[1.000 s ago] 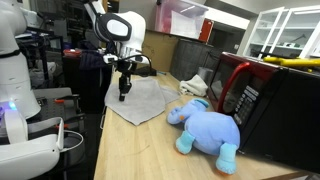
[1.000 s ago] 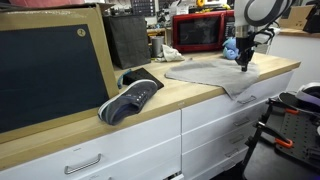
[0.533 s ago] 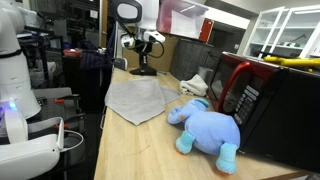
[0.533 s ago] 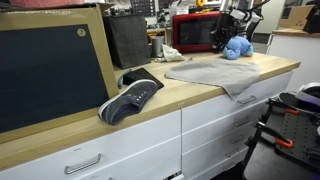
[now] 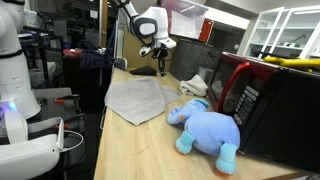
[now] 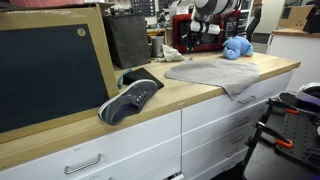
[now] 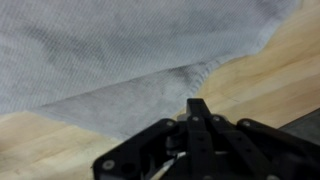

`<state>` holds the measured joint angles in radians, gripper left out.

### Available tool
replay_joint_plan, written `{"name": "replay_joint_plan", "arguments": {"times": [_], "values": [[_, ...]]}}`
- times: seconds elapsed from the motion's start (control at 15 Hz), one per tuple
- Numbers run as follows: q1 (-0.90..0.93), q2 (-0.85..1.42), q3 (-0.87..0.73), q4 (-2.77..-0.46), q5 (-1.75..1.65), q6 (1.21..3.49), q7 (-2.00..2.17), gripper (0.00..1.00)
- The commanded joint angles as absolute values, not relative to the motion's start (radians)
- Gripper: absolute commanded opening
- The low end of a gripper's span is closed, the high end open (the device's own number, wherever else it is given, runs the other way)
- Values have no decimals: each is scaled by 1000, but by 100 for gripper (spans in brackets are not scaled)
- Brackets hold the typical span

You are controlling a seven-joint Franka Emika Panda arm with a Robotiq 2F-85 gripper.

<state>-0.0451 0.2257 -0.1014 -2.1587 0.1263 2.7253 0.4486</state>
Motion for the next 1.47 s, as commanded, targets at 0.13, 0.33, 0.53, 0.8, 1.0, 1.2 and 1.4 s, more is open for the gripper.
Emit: {"name": "replay_joint_plan", "arguments": {"times": [0.13,0.33,0.53,0.8,1.0,1.2,1.4], "values": [[82,466,-291,-1933,-80,2700,792,0],[105,542,-354,-1846,-116,2625,881,0],[100,595,-365,-1782,-129,2534,926,0],[84,646,-352,-1747,-137,2478,945,0],[74,666,-343,-1732,-138,2523,944,0],[74,674,-340,-1725,-139,2578,937,0],[81,683,-342,-1726,-137,2667,927,0]]}}
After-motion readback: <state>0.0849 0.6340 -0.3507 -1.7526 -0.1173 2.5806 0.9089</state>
